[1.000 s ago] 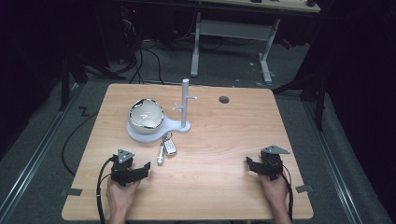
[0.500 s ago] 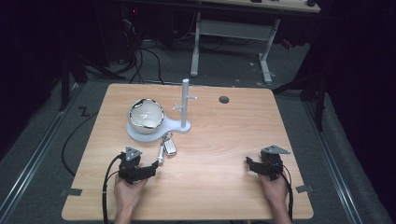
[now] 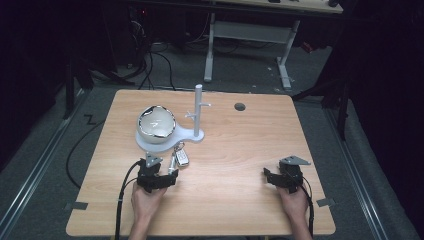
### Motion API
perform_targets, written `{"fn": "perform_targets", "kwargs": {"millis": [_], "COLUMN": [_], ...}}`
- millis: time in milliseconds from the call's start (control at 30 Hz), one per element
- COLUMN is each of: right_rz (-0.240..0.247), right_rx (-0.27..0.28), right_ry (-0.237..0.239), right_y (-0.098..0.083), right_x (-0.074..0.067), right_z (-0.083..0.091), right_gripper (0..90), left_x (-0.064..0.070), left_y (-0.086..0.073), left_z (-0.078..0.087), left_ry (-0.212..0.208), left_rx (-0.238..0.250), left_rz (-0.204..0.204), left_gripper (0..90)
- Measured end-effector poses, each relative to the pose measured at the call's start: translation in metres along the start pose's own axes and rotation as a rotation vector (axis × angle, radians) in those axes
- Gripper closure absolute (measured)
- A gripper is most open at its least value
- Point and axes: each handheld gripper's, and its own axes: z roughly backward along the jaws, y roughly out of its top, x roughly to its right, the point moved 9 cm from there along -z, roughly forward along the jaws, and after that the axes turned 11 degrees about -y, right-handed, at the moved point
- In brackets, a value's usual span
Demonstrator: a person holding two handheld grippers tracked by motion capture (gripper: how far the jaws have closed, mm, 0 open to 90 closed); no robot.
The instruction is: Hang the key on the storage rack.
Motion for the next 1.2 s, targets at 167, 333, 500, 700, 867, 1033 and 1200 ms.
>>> {"fn": "perform_targets", "kwargs": {"millis": [167,333,500,700,867,1033,1200], "right_rz": [0.0,0.0,0.0,0.001,0.001,0.002,0.002], "right_rx": [0.0,0.0,0.0,0.0,0.0,0.0,0.0], "right_ry": [0.0,0.0,0.0,0.001,0.001,0.001,0.001], "right_y": [0.0,0.0,0.0,0.0,0.0,0.0,0.0], "right_x": [0.0,0.0,0.0,0.0,0.0,0.0,0.0], "right_z": [0.0,0.0,0.0,0.0,0.0,0.0,0.0], "right_gripper": [29.1,29.1,29.1,29.1,29.0,29.0,29.0], "left_x": [0.003,0.006,0.005,-0.001,-0.002,-0.007,-0.01], "left_y": [0.008,0.019,0.031,0.032,0.04,0.044,0.044], "left_z": [-0.005,-0.013,-0.023,-0.034,-0.042,-0.05,-0.054], "left_ry": [-0.004,-0.004,0.0,0.014,0.022,0.05,0.068], "left_rx": [0.004,0.0,-0.001,-0.031,-0.025,-0.04,-0.053], "left_rz": [-0.004,-0.012,0.002,0.044,0.057,0.071,0.08], "left_gripper": [21.4,21.0,20.7,21.2,22.2,22.9,25.9]}}
